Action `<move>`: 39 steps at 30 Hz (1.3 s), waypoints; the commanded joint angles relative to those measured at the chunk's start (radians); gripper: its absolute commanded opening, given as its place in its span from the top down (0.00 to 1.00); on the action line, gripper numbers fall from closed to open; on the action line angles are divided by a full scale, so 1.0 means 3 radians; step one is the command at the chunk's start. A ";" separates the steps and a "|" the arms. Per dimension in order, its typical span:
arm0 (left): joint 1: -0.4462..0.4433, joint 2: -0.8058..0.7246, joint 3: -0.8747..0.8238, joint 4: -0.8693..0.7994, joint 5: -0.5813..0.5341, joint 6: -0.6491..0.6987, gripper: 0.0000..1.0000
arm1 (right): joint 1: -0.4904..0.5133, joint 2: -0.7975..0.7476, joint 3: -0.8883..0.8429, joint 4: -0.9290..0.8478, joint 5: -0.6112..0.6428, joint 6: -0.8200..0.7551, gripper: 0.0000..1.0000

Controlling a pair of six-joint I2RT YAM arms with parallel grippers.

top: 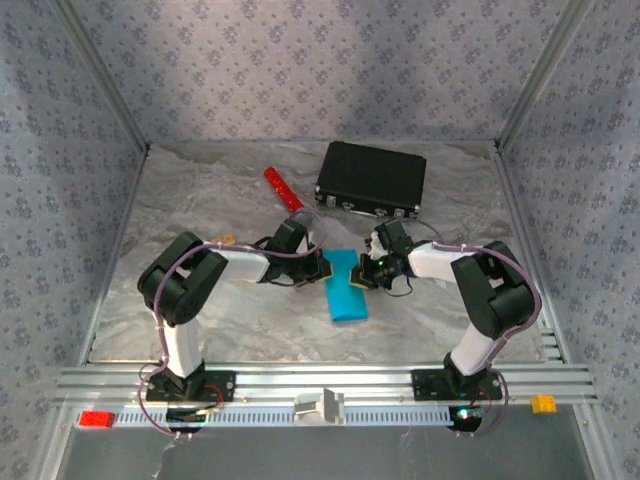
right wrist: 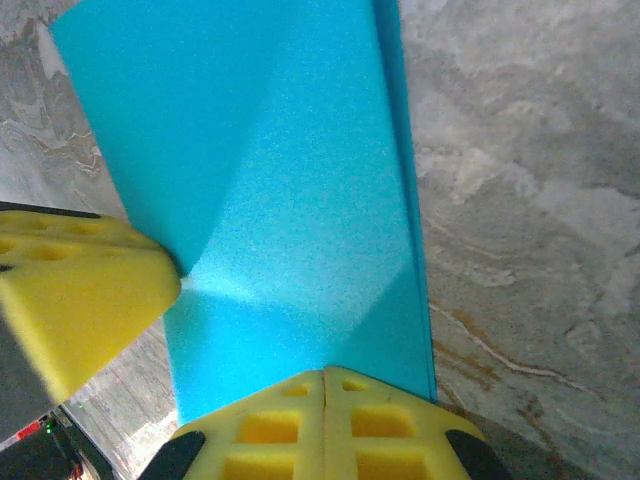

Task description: Fold a paper plane with a square sheet of paper (pick it up from the middle)

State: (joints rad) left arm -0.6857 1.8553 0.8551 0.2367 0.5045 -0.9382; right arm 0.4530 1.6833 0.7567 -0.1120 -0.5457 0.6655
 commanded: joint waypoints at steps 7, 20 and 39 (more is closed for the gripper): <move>0.0051 0.0028 -0.0079 0.0020 -0.0093 0.0238 1.00 | -0.0014 0.0127 -0.0147 -0.0292 0.0355 0.0067 1.00; 0.0088 0.0125 0.0272 -0.0070 0.0052 0.0244 0.97 | -0.0016 0.0117 -0.0136 -0.0314 0.0369 0.0069 1.00; 0.0165 0.0193 0.0542 -0.0391 0.0004 0.0328 0.95 | 0.0001 0.0116 -0.0139 -0.0307 0.0377 0.0072 1.00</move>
State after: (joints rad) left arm -0.6449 1.9213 0.9783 0.1658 0.5083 -0.8722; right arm 0.4530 1.6833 0.7540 -0.1055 -0.5457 0.6765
